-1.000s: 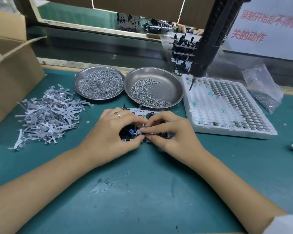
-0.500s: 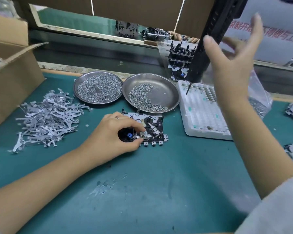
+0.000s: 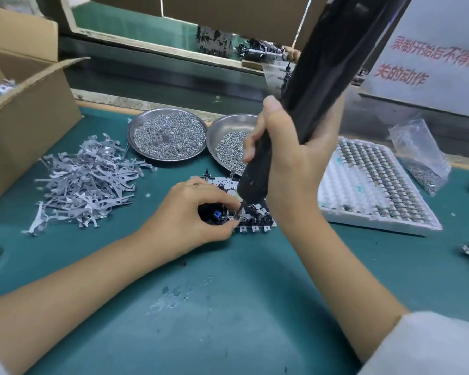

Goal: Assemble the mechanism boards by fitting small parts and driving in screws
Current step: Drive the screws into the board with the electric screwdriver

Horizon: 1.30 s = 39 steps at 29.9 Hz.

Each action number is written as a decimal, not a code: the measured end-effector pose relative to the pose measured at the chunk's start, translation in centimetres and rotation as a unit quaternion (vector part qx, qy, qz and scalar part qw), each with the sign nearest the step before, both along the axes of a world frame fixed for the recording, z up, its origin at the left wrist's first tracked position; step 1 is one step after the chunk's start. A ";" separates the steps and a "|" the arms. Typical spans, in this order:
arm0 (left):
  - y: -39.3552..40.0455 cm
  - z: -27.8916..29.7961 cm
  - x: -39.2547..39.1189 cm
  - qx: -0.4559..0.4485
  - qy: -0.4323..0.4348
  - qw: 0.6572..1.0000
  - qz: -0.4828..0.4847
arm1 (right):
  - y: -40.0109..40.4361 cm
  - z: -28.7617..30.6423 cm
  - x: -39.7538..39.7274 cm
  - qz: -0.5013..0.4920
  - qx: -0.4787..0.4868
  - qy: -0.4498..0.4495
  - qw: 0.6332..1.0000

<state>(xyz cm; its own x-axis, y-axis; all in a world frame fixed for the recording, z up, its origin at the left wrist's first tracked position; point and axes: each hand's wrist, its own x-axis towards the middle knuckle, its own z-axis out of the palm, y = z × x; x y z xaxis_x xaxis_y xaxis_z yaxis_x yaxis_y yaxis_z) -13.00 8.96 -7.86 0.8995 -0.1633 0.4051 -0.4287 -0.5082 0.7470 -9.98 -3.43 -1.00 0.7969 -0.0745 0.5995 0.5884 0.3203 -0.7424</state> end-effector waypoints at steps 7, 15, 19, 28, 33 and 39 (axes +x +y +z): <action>0.1 -0.3 0.1 0.003 -0.004 1.000 -0.007 | 0.6 -0.5 -0.3 0.021 0.019 -0.005 1.000; 0.1 -0.3 0.1 -0.011 0.005 1.000 -0.001 | 0.6 -0.4 -0.2 0.021 0.023 -0.024 0.999; 0.1 -0.3 0.1 -0.015 0.005 1.000 0.002 | 0.6 -0.5 -0.2 0.016 0.019 -0.014 1.000; 0.1 -0.4 0.2 0.001 0.013 1.000 0.000 | 0.6 -0.6 -0.3 0.016 0.011 -0.024 1.000; 0.1 -0.3 0.1 -0.005 0.012 1.000 0.000 | 0.6 -0.7 -0.4 0.019 0.017 -0.025 0.999; 0.1 -0.3 0.1 -0.005 0.017 1.000 0.005 | 0.6 -0.6 -0.5 0.008 0.011 -0.021 1.000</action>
